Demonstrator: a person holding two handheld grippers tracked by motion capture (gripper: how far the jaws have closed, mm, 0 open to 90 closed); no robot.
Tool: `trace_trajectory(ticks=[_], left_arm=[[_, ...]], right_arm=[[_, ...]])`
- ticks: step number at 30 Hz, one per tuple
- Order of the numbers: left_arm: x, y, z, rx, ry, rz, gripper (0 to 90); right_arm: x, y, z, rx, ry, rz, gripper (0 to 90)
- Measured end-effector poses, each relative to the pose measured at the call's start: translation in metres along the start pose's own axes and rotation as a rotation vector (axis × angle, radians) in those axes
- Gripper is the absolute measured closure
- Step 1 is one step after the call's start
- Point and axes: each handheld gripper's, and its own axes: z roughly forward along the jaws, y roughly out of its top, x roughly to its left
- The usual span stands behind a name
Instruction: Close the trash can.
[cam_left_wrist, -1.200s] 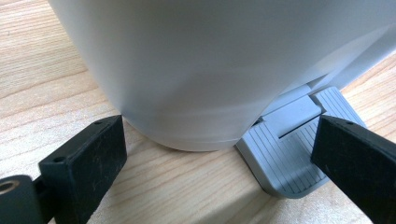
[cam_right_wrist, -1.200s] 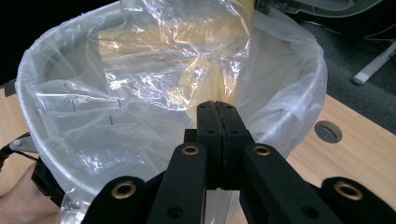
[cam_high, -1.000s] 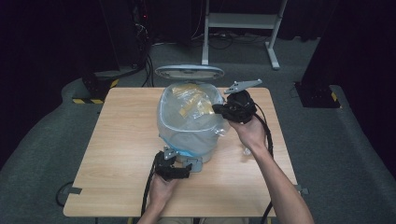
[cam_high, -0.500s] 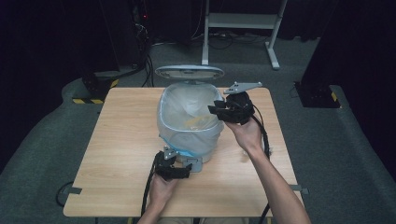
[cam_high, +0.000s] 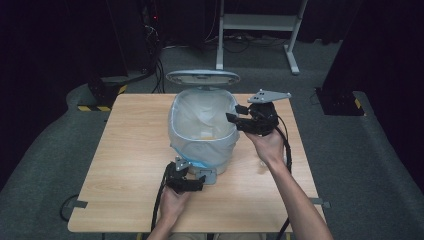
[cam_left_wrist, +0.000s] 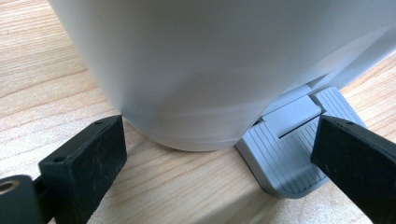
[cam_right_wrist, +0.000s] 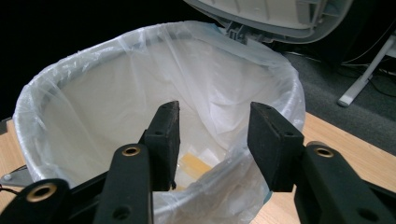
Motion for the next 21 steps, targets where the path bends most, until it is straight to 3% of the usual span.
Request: trace_trajectory(ticks=[7,21], left_arm=[[0.0,0.0,0.0,0.0,0.0,0.0,3.7],[0.0,0.0,0.0,0.0,-0.001,0.0,3.7]], right_arm=[[-0.002,-0.001,-0.012,-0.035,-0.006,0.01,45.9],[-0.005,-0.014,-0.029,-0.093,-0.017,0.012,42.7]])
